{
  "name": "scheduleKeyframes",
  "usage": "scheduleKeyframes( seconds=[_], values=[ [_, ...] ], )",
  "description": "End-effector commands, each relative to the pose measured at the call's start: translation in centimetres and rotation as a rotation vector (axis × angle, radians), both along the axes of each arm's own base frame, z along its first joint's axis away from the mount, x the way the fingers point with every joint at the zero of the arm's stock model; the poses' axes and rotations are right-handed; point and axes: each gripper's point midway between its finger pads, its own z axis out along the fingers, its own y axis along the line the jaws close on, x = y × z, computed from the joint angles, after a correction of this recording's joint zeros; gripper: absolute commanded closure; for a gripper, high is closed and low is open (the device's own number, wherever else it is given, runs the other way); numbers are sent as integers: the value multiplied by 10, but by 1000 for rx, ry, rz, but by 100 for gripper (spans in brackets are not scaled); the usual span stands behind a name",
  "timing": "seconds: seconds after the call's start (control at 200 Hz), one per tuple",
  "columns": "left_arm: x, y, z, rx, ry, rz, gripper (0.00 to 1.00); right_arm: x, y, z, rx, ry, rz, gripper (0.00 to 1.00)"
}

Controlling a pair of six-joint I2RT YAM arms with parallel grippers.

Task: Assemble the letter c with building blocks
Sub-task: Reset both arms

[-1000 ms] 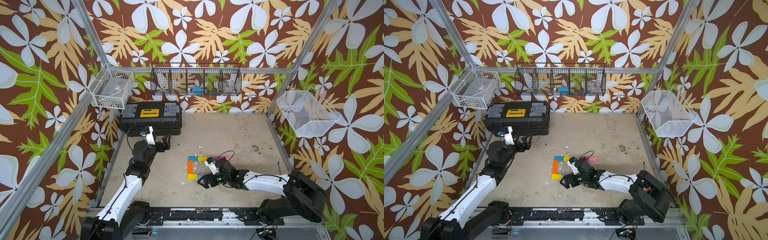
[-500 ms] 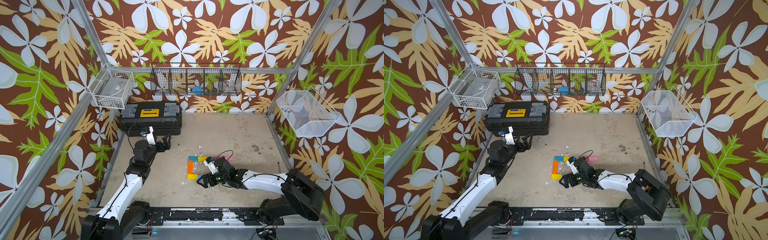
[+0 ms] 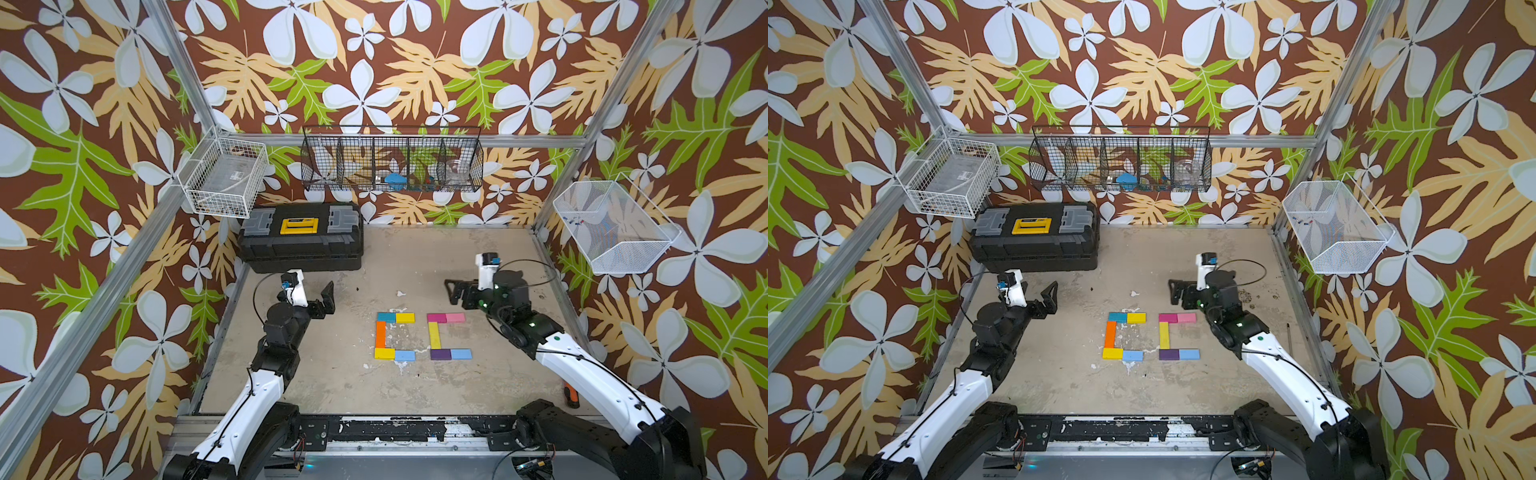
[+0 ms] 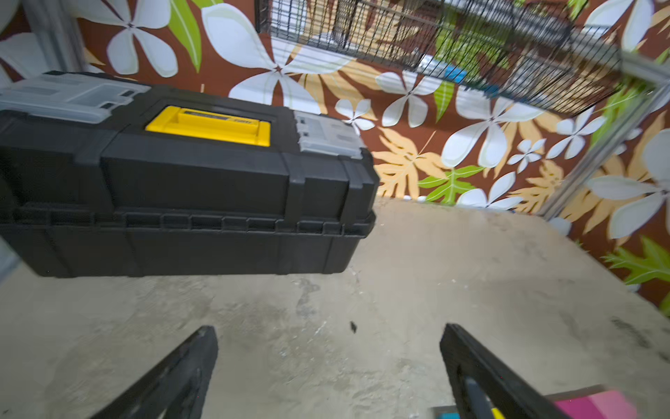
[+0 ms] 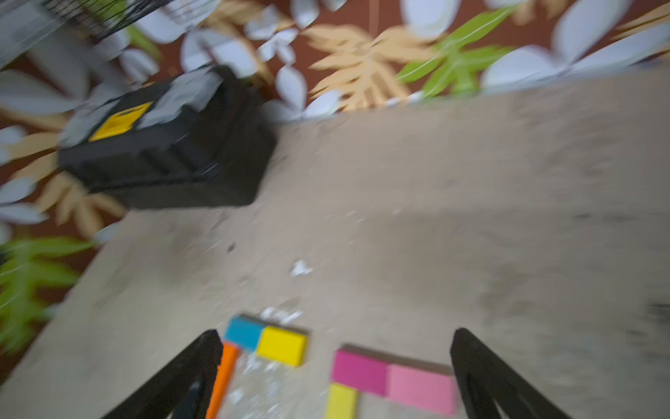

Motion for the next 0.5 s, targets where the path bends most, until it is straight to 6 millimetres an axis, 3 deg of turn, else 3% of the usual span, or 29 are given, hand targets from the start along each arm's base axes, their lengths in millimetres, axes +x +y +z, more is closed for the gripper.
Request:
scheduleKeyframes(
  seconds=[0.0,0.1,0.21,0.315,0.425,0.495],
  values=[
    [-2,17,5,103,-98,83,0,16,-73,11,-234,-177,-248,0],
    [-5,22,-11,115,-106,114,0,21,-113,-4,-258,-179,-377,0],
    [-4,30,-27,126,-111,158,0,20,-140,-44,-366,-164,-475,0],
    [-3,31,-38,129,-134,166,0,5,-145,-80,-396,-176,-484,0],
    [3,31,-42,153,-146,165,0,3,-135,-69,-349,-294,-411,0],
    [7,35,-49,136,-138,161,0,3,-142,-80,-290,-304,-427,0]
  ],
)
